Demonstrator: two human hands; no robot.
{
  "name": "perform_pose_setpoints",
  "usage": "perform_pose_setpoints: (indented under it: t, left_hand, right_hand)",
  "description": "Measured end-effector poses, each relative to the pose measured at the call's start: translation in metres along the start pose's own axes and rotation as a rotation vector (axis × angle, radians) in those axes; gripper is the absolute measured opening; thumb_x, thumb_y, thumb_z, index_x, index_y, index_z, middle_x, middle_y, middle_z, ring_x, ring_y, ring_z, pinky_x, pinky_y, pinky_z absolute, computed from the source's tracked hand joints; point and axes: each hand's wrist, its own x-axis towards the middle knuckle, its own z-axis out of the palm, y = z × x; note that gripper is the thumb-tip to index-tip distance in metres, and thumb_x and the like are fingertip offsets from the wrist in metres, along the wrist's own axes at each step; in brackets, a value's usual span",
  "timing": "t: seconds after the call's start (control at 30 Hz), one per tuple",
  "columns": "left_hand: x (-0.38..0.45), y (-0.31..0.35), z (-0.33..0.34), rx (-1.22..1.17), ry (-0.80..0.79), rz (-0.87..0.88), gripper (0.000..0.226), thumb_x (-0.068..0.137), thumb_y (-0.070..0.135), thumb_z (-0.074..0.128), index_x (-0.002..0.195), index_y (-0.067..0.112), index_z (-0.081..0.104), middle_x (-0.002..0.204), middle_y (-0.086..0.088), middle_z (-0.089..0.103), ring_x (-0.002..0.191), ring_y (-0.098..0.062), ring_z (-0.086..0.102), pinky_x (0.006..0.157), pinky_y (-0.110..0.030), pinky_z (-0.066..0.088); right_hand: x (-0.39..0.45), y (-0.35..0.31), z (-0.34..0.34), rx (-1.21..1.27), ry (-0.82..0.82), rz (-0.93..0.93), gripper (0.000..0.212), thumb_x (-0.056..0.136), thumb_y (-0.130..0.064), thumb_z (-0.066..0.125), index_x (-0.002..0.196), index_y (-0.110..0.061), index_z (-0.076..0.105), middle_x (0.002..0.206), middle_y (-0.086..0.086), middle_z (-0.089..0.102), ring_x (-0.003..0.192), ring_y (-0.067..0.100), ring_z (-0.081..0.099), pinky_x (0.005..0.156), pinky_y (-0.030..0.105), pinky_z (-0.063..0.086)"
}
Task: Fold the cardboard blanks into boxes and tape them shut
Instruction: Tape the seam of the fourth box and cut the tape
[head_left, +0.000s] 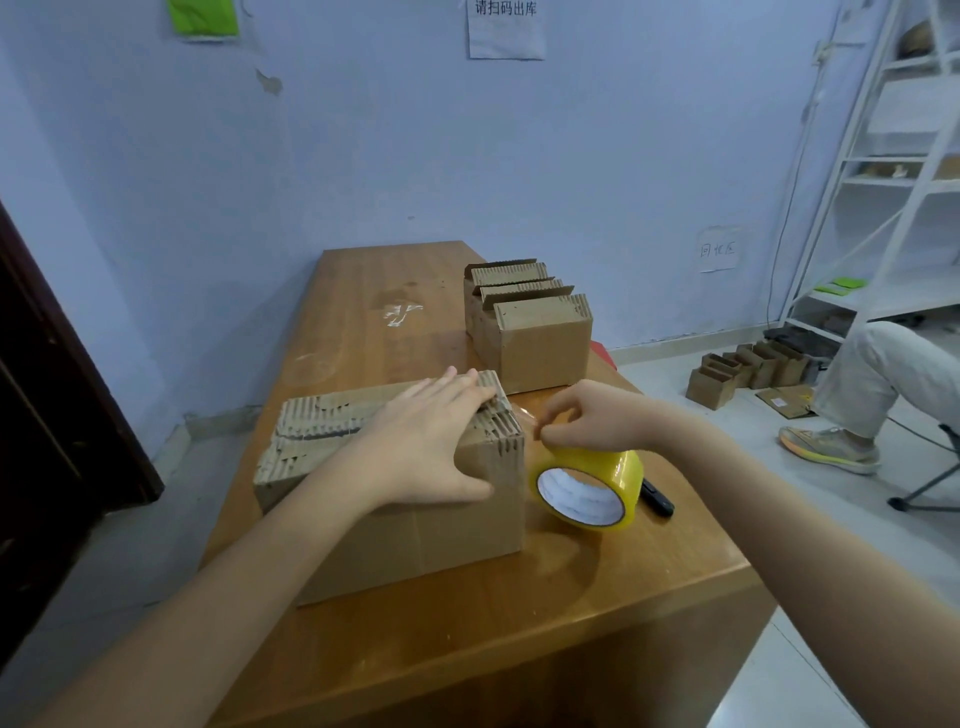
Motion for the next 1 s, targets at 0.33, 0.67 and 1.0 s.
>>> perform_pose_setpoints:
  t: [0.33,0.67,1.0]
  left_hand:
    - [0.001,0.000,0.000,0.002,-0.004,0.007,0.098,0.075,0.059,0.063,0.150,0.027,0.008,0.159,0.004,0.001,0.145,-0.010,0.000,0.114,-0.025,0.000]
    - [-0.001,0.002,-0.006,0.024,-0.053,-0.055,0.098,0.077,0.065,0.058,0.150,0.029,0.003,0.159,0.006,0.002,0.145,-0.012,0.002,0.115,-0.029,0.004]
    - [0.023,0.009,-0.017,0.055,-0.063,-0.120,0.054,0.076,0.075,0.046,0.118,0.043,0.040,0.118,0.000,0.034,0.115,-0.022,0.033,0.099,-0.039,0.028]
  right_hand:
    - [-0.013,0.004,0.023,0.023,0.225,0.103,0.013,0.089,-0.040,0.054,0.090,-0.030,0.063,0.088,-0.005,0.061,0.078,0.015,0.059,0.072,0.034,0.054]
    - [-0.010,0.002,0.023,-0.155,0.331,0.256,0.016,0.088,-0.037,0.057,0.085,-0.023,0.062,0.088,-0.005,0.063,0.074,0.014,0.057,0.056,0.024,0.043]
    - [-0.018,-0.033,0.069,-0.690,0.298,0.224,0.016,0.097,-0.007,0.046,0.104,-0.015,0.057,0.095,-0.002,0.063,0.094,0.020,0.064,0.054,0.028,0.034]
